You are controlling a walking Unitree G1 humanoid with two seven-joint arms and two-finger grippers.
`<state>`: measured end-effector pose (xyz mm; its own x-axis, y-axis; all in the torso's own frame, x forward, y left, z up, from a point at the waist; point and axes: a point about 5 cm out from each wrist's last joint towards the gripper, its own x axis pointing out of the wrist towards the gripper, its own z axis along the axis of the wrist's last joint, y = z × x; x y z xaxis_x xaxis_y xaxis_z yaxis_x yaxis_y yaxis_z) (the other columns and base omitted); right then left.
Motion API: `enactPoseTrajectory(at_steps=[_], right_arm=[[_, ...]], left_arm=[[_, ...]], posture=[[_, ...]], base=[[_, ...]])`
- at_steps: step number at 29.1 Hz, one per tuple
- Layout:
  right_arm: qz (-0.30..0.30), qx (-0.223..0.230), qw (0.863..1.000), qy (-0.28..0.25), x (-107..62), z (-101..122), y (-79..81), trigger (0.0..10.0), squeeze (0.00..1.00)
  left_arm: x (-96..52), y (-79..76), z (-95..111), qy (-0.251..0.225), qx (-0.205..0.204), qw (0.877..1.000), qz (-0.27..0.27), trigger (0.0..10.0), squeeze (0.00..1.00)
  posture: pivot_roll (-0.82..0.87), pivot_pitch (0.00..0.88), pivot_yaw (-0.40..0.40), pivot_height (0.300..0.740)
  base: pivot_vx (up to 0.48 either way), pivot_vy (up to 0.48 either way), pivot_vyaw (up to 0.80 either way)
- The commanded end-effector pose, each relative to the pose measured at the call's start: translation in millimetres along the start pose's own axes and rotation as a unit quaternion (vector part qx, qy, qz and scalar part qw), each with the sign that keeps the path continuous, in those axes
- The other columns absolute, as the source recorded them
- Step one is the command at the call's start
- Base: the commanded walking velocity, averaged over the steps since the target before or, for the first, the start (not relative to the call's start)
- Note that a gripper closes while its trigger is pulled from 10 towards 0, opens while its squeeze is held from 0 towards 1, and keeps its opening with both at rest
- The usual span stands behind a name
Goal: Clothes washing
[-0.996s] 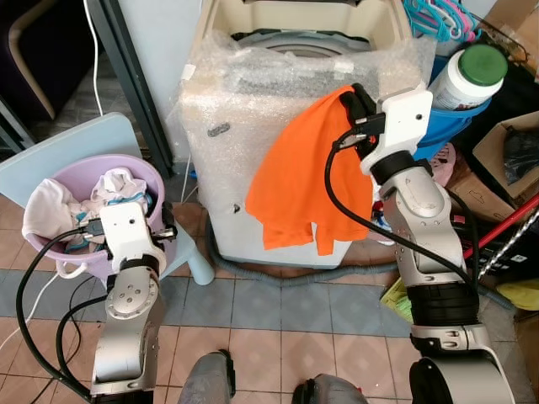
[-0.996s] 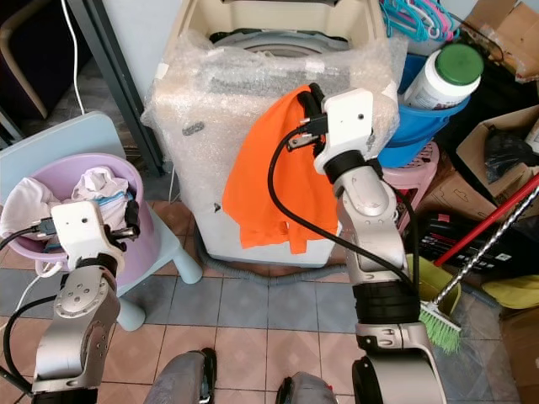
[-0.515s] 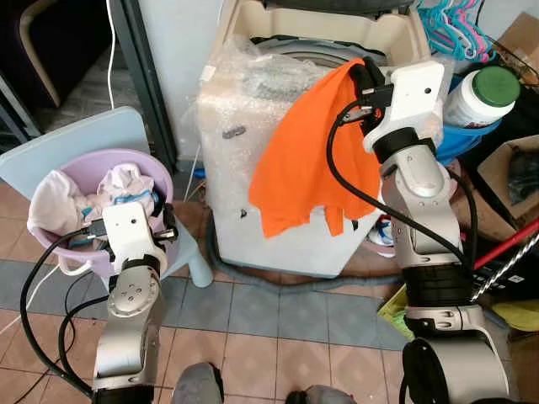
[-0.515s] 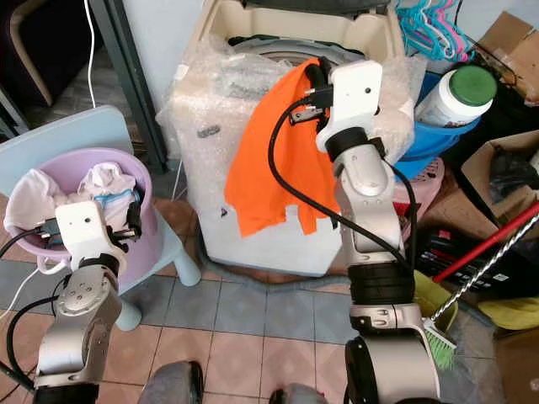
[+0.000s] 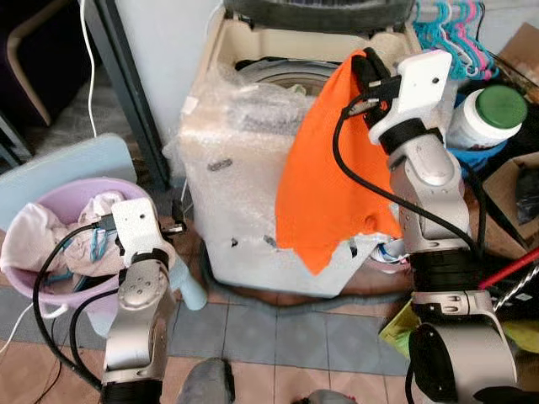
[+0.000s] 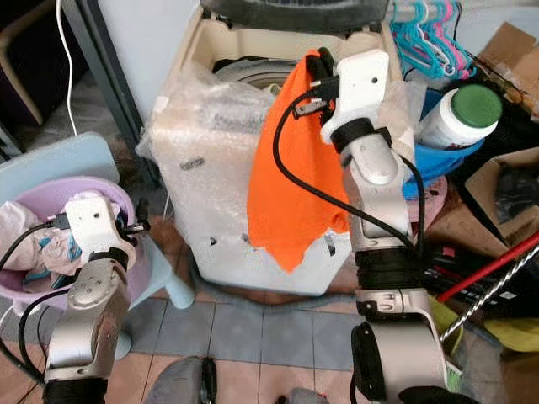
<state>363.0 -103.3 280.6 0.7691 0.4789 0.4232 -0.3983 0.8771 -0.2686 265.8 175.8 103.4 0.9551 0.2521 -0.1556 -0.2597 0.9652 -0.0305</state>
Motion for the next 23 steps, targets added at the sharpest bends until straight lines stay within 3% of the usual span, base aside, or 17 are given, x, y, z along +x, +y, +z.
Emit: enactPoseTrajectory(at_steps=[1, 4, 6, 8, 12, 13, 15, 18, 19, 20, 21, 22, 23], right_arm=[[-0.002, -0.009, 1.000, -0.025, 4.1, 11.4, -10.5, 10.0, 0.00], [0.001, -0.028, 0.999, -0.025, 15.5, 16.6, -15.3, 10.0, 0.00], [-0.030, -0.069, 0.997, -0.014, 27.2, 22.2, -28.0, 10.0, 0.00], [-0.060, -0.067, 0.996, -0.008, 34.1, 27.1, -41.0, 10.0, 0.00], [-0.178, -0.062, 0.982, -0.013, 45.0, 54.2, -85.2, 10.0, 0.00], [-0.228, -0.069, 0.971, -0.025, 43.7, 67.1, -101.6, 10.0, 0.00], [-0.267, -0.084, 0.959, -0.039, 41.3, 79.7, -116.0, 10.0, 0.00], [-0.274, -0.096, 0.956, -0.036, 39.9, 80.2, -120.7, 10.0, 0.00], [-0.265, -0.101, 0.959, -0.017, 39.5, 69.2, -117.0, 10.0, 0.00], [-0.213, -0.089, 0.973, 0.013, 39.3, 45.8, -103.0, 10.0, 0.00], [-0.213, -0.089, 0.973, 0.013, 39.3, 45.8, -103.0, 10.0, 0.00], [-0.159, -0.080, 0.983, 0.041, 38.1, 25.4, -89.2, 10.0, 0.64], [-0.141, -0.079, 0.985, 0.054, 37.1, 17.9, -84.2, 10.0, 1.00]], left_arm=[[-0.5, -6.2, 1.1, -0.001, -0.004, 1.000, -0.012, 10.0, 0.00], [0.3, -6.0, 1.4, -0.001, -0.008, 1.000, -0.006, 10.0, 0.00], [0.1, -5.8, 1.8, 0.000, -0.006, 1.000, 0.000, 10.0, 0.00], [0.0, -6.2, 1.3, 0.003, -0.002, 1.000, -0.001, 10.0, 0.00], [0.0, -5.9, 0.3, 0.005, 0.000, 1.000, -0.002, 10.0, 0.00], [0.3, -5.9, 0.4, 0.005, 0.000, 1.000, -0.001, 10.0, 0.00], [0.4, -6.0, 0.4, 0.004, -0.001, 1.000, 0.000, 10.0, 0.00], [0.2, -6.3, 0.3, 0.004, -0.002, 1.000, 0.001, 10.0, 0.00], [0.0, -6.7, 0.4, 0.004, -0.002, 1.000, 0.002, 10.0, 0.00], [0.0, -7.7, 0.5, 0.004, -0.004, 1.000, 0.002, 10.0, 0.00], [0.0, -7.7, 0.5, 0.004, -0.004, 1.000, 0.002, 10.0, 0.00], [-0.2, -8.3, 0.7, 0.003, -0.005, 1.000, 0.001, 10.0, 0.00], [-0.2, -8.5, 0.7, 0.003, -0.005, 1.000, 0.000, 10.0, 0.00]], posture=[[0.00, 0.087, -0.029, 0.740], [0.00, 0.086, -0.030, 0.740], [0.01, 0.087, -0.031, 0.740], [0.01, 0.089, -0.030, 0.740], [0.02, 0.088, -0.032, 0.740], [0.02, 0.087, -0.033, 0.740], [0.02, 0.086, -0.036, 0.740], [0.02, 0.086, -0.037, 0.740], [0.02, 0.088, -0.040, 0.740], [0.02, 0.088, -0.041, 0.740], [0.02, 0.088, -0.041, 0.740], [0.02, 0.092, -0.040, 0.740], [0.02, 0.092, -0.040, 0.740]], base=[[0.390, 0.281, 0.52], [0.323, 0.293, 0.49], [0.000, 0.000, 0.00], [0.000, 0.000, 0.00], [0.000, 0.000, 0.00], [0.000, 0.000, 0.00], [0.000, 0.000, 0.00], [0.000, 0.000, 0.00], [0.000, 0.000, 0.00], [0.000, 0.000, 0.00], [0.000, 0.000, 0.00], [0.000, 0.000, 0.00], [0.000, 0.000, 0.00]])
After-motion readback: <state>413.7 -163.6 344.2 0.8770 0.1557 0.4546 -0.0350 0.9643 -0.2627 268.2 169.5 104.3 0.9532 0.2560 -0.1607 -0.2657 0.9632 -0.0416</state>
